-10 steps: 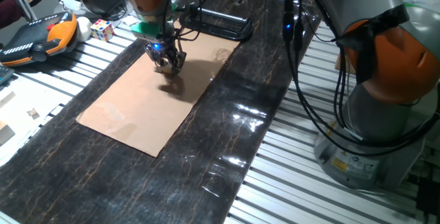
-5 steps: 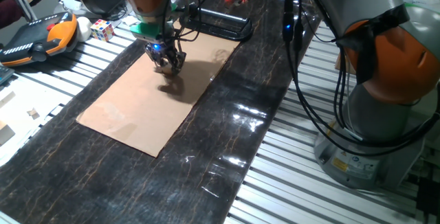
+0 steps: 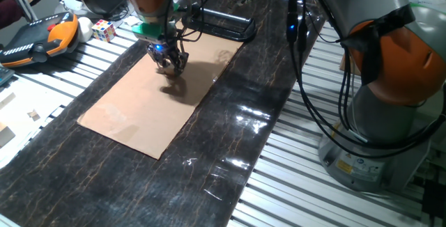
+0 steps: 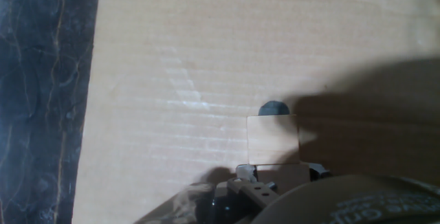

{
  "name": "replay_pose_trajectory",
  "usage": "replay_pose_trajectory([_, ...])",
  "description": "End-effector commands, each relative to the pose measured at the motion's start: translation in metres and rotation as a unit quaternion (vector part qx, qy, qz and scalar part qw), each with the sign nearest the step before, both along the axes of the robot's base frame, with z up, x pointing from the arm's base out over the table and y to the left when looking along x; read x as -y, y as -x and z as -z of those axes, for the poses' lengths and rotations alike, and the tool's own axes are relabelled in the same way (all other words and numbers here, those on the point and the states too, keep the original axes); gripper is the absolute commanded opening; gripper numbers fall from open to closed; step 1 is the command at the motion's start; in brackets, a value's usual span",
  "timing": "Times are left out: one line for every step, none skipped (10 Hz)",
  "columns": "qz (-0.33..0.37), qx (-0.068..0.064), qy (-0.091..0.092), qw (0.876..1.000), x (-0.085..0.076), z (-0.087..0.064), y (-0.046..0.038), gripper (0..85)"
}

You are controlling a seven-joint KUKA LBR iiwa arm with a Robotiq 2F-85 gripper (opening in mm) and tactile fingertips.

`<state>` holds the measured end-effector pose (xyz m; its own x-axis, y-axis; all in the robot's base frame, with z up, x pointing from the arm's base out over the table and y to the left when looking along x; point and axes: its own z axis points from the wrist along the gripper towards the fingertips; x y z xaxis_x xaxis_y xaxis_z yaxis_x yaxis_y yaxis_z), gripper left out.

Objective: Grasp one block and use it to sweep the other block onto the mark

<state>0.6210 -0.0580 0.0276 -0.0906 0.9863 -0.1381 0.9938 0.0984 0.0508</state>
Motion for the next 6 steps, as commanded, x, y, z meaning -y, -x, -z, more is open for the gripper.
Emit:
replay_pose_trajectory([0.0, 0.002, 0.001, 1.0, -0.0004, -0.0018, -0.0015, 0.7])
replay_pose_trajectory([0.0, 0.002, 0.002, 1.0, -0.0005, -0.0021, -0.0017, 0.7])
replay_pose_trajectory([0.0, 0.002, 0.004, 1.0, -0.0002, -0.0023, -0.0017, 0.7])
replay_pose_trajectory([0.0, 0.003, 0.006, 1.0, 0.0004, -0.0023, -0.0016, 0.7])
replay_pose_trajectory([0.0, 0.003, 0.006, 1.0, 0.0012, -0.0015, -0.0017, 0.7])
replay_pose_trajectory([0.002, 0.003, 0.005, 1.0, 0.0028, 0.001, -0.0016, 0.7])
